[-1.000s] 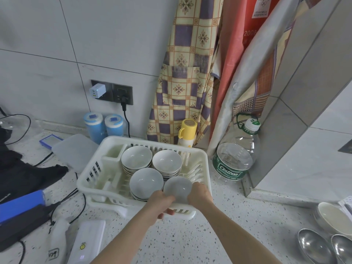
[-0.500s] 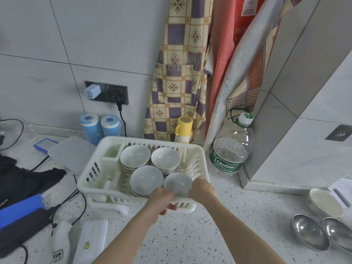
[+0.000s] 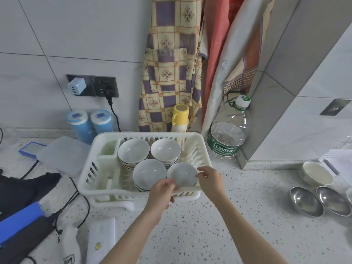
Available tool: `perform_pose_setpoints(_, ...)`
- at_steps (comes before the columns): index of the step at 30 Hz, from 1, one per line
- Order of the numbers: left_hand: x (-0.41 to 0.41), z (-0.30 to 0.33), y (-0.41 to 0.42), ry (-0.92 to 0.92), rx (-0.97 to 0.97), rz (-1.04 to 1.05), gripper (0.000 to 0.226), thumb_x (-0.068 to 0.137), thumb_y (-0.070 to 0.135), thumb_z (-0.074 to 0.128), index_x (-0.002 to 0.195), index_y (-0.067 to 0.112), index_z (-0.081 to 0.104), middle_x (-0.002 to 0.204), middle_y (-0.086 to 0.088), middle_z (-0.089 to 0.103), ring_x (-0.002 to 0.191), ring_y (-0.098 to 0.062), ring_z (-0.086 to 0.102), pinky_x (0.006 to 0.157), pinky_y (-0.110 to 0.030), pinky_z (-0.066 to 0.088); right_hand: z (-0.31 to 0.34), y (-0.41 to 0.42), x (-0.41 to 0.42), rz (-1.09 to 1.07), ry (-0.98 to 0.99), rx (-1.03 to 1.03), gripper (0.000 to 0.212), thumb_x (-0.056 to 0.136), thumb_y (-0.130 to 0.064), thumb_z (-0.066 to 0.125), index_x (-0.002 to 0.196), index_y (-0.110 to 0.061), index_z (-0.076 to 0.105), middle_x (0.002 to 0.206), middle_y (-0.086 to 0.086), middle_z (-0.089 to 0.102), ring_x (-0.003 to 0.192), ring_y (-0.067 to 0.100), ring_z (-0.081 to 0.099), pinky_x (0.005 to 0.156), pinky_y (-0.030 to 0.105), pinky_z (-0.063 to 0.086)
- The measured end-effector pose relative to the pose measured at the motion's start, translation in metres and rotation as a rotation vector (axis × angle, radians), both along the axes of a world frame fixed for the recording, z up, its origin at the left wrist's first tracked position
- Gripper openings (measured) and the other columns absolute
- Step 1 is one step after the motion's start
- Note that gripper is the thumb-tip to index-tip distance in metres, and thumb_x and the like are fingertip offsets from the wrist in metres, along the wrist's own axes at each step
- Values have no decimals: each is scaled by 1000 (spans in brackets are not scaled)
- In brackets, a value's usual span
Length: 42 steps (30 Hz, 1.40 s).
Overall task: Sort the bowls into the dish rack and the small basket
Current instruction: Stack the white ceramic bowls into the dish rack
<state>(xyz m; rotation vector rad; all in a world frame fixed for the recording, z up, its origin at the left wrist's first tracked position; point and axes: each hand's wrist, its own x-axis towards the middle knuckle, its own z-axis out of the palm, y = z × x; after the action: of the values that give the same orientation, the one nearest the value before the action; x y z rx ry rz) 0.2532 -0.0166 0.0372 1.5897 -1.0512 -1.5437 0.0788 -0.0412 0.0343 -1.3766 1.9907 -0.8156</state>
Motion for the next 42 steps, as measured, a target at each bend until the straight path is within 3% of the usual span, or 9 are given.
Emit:
perform_pose_setpoints(2, 0, 0, -1, 32, -14, 21, 13, 95, 21, 55, 93, 15, 67, 86, 3, 75, 43, -4, 48, 41, -16, 35, -2, 8, -4, -54, -178, -61, 28, 93, -5, 50, 113, -14, 68, 87, -4, 75, 57, -4, 56, 53, 10, 40)
perform_pose_setpoints(6, -9, 1, 2, 79, 2, 55, 11, 92, 19, 58, 91, 13, 67, 70, 6, 70, 45, -7, 44, 42, -19, 32, -6, 26, -16, -150, -402, -109, 27, 93, -3, 48, 105, -13, 70, 74, -3, 75, 47, 6, 50, 49, 20, 42)
perform_pose_setpoints(11, -35, 7, 10, 79, -26, -40, 16, 92, 20, 57, 82, 13, 68, 63, 3, 64, 47, -7, 44, 42, -18, 31, -9, 35, -38, -195, -532, -150, 29, 93, -1, 48, 101, -16, 71, 76, -1, 75, 44, 5, 47, 46, 17, 42)
perform_pose_setpoints(17, -113, 12, 17, -68, -95, -170, 21, 94, 23, 57, 84, 9, 67, 61, 4, 66, 47, -9, 46, 42, -13, 33, -11, 38, -105, -174, -632, -148, 28, 93, -2, 47, 97, -16, 71, 77, 2, 76, 45, 6, 45, 48, 16, 42)
perform_pose_setpoints(26, -292, -3, 57, -115, 34, -130, 19, 94, 23, 56, 86, 13, 70, 67, 6, 69, 49, -7, 50, 47, -18, 35, -16, 60, -286, -72, -607, -8, 27, 93, -5, 47, 96, -17, 71, 76, -1, 76, 46, 4, 47, 49, 15, 43)
perform_pose_setpoints(32, -379, -13, 83, -145, 97, -262, 18, 95, 24, 53, 90, 16, 69, 71, 8, 70, 47, -3, 51, 43, -12, 34, -23, 93, -373, -256, -648, 14, 26, 91, -2, 49, 91, -12, 73, 71, 2, 75, 52, 9, 51, 47, 16, 40)
perform_pose_setpoints(37, -420, -31, 105, -188, 135, -422, 18, 94, 26, 53, 94, 16, 67, 79, 8, 72, 49, -3, 52, 45, -12, 36, -33, 124, -412, -360, -618, -24, 26, 89, -1, 51, 89, -13, 74, 70, 1, 74, 49, 1, 53, 44, 12, 38)
perform_pose_setpoints(42, -454, -50, 129, -204, 180, -599, 17, 96, 29, 52, 98, 19, 64, 83, 7, 72, 55, -5, 53, 47, -13, 37, -39, 152, -458, -421, -462, 67, 23, 88, -5, 53, 96, -13, 72, 76, -2, 75, 56, 10, 52, 52, 19, 41)
